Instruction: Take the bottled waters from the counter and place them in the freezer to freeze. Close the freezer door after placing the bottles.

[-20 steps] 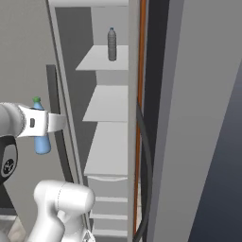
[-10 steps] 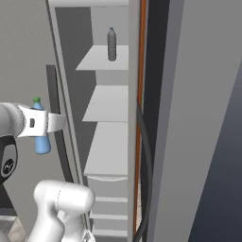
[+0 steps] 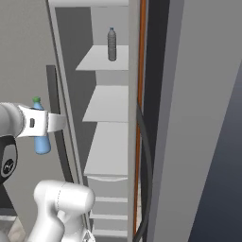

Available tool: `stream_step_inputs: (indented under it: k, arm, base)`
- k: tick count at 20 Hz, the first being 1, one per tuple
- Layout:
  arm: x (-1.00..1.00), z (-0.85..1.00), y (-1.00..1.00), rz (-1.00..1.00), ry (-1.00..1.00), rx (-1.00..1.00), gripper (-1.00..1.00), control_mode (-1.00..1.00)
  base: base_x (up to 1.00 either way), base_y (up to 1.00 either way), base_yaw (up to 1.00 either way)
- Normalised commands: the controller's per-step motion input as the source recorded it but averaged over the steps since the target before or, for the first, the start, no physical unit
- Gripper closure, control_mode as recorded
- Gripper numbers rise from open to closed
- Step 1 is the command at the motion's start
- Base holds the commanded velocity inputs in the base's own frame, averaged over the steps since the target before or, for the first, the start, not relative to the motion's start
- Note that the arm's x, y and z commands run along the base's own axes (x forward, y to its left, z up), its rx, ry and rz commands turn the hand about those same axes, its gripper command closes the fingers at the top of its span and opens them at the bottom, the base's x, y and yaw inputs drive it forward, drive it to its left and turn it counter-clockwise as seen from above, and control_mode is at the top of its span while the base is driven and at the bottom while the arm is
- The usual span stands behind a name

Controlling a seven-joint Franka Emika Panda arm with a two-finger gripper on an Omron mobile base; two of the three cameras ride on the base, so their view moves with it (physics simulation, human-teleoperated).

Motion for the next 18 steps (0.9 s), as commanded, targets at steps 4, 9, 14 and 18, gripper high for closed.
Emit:
stream_step_inputs:
  k: [4, 9, 14, 18]
  arm:
    - [0.00, 0.00, 0.00, 0.00, 0.00, 0.00, 1.00, 1.00]
    - [0.00, 0.00, 0.00, 0.00, 0.00, 0.00, 1.00, 1.00]
    - [0.00, 0.00, 0.00, 0.00, 0.00, 0.00, 1.00, 1.00]
    - [0.00, 0.00, 0.00, 0.00, 0.00, 0.00, 1.00, 1.00]
  base:
    - [0.38, -0.17, 0.00]
    - [0.32, -0.10, 0.00]
    - [0.00, 0.00, 0.00]
    - [0.00, 0.00, 0.00]
